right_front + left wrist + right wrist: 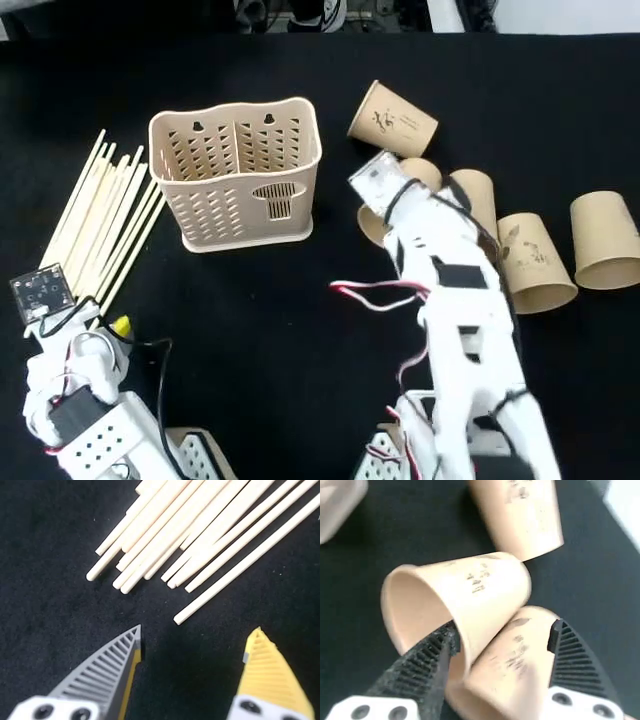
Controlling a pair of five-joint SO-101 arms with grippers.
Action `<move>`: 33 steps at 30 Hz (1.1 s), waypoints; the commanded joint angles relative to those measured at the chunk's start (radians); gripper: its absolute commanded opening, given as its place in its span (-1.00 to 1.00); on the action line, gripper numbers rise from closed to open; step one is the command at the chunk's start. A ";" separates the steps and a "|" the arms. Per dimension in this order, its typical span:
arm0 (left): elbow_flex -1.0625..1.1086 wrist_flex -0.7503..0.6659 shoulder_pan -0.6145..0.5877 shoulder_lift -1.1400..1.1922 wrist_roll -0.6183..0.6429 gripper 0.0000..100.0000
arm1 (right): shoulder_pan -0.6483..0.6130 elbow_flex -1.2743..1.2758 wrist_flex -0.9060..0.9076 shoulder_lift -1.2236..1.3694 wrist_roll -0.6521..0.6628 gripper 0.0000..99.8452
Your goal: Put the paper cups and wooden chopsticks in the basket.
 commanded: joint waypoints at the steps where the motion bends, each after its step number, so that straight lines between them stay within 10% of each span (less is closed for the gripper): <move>1: 0.007 -0.017 -0.002 -0.006 -0.008 -0.36 | 0.020 -0.002 -0.192 0.107 0.014 -0.41; 10: 0.008 -0.017 -0.002 -0.006 -0.008 -0.36 | 0.017 -0.024 -0.218 0.162 0.018 -0.97; 17: 0.012 -0.021 -0.002 -0.006 -0.008 -0.36 | 0.029 -0.025 -0.169 0.105 -0.044 -0.98; 33: 0.012 -0.017 -0.002 -0.006 -0.008 -0.36 | 0.026 -0.616 0.875 -0.533 -0.439 -0.98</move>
